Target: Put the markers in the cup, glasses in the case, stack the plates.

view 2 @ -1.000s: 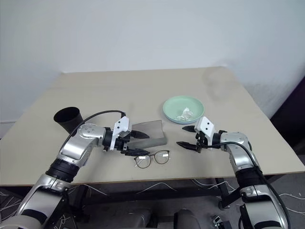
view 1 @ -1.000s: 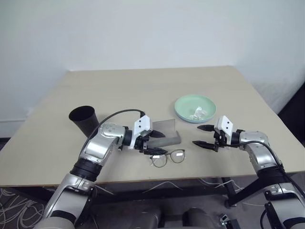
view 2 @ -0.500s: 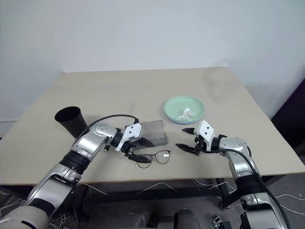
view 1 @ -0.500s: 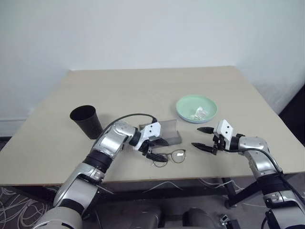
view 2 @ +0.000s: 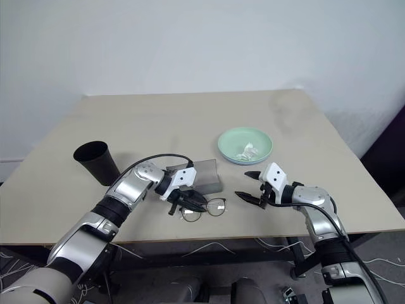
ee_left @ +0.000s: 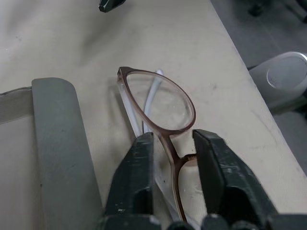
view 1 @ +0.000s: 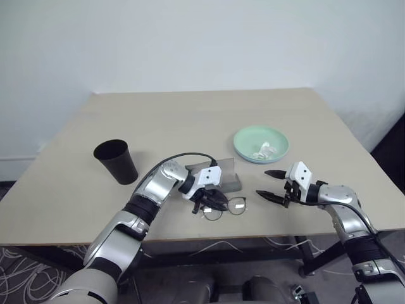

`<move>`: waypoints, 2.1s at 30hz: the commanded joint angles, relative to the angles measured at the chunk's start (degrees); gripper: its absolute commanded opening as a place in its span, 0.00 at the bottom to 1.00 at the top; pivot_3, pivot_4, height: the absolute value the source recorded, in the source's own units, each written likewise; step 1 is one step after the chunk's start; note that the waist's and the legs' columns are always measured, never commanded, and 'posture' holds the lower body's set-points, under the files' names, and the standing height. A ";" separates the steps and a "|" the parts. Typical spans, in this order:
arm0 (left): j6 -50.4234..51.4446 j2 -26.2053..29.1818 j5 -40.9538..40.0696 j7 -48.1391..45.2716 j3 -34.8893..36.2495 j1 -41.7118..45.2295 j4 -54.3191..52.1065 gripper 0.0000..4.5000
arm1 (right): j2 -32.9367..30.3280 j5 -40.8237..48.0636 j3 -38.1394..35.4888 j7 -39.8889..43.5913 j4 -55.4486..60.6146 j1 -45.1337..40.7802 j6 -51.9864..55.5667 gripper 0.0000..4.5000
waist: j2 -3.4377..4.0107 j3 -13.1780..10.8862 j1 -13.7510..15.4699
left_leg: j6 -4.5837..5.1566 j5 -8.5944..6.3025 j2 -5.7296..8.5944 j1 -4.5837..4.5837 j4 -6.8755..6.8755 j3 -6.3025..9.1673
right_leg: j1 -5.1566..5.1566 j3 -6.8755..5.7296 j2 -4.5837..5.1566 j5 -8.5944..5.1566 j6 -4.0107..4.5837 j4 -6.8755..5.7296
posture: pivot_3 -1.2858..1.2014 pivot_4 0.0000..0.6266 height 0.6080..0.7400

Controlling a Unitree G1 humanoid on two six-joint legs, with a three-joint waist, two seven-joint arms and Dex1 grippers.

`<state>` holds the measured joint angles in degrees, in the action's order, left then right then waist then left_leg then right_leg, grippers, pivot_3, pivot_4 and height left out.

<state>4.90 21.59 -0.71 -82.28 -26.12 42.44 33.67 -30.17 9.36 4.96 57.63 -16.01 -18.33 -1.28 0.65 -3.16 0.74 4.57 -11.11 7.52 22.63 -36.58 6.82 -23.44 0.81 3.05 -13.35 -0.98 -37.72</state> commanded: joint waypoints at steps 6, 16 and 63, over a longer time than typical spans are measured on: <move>-0.52 -0.06 0.57 -0.41 0.97 1.95 -0.37 0.24 | -0.32 0.23 -1.15 -1.05 1.10 -1.91 -1.14 0.84 | 0.00 0.00 -0.01 | 0.00 0.00 0.00 0.00 -0.03 0.00 | 0.01 0.00 0.00 0.01 -0.02 -0.01 | 0.52 0.00 0.97; 0.58 0.49 -0.43 -0.84 1.96 1.88 -2.33 0.00 | -0.14 -0.01 -0.67 -0.93 -0.19 -3.06 -1.92 0.84 | 0.00 0.00 0.00 | 0.00 0.00 0.00 -0.02 -0.07 0.00 | 0.04 -0.01 -0.01 0.02 -0.04 -0.02 | 0.52 0.00 0.97; -11.75 -0.75 14.07 17.11 3.01 12.78 12.30 0.00 | -1.22 -2.64 0.23 -0.14 -6.16 -1.97 -11.06 0.84 | -0.06 -0.02 -0.03 | 0.01 -0.01 0.00 0.06 -0.19 -0.01 | 0.06 -0.02 -0.03 0.07 -0.12 -0.02 | 0.52 0.00 0.97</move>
<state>-6.80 20.71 13.65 -64.33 -23.42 54.58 47.67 -30.89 6.62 6.05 57.87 -24.34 -19.55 -11.93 0.59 -3.18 0.72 4.58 -11.11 7.52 22.67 -36.76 6.81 -23.39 0.80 3.01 -13.27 -1.11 -37.74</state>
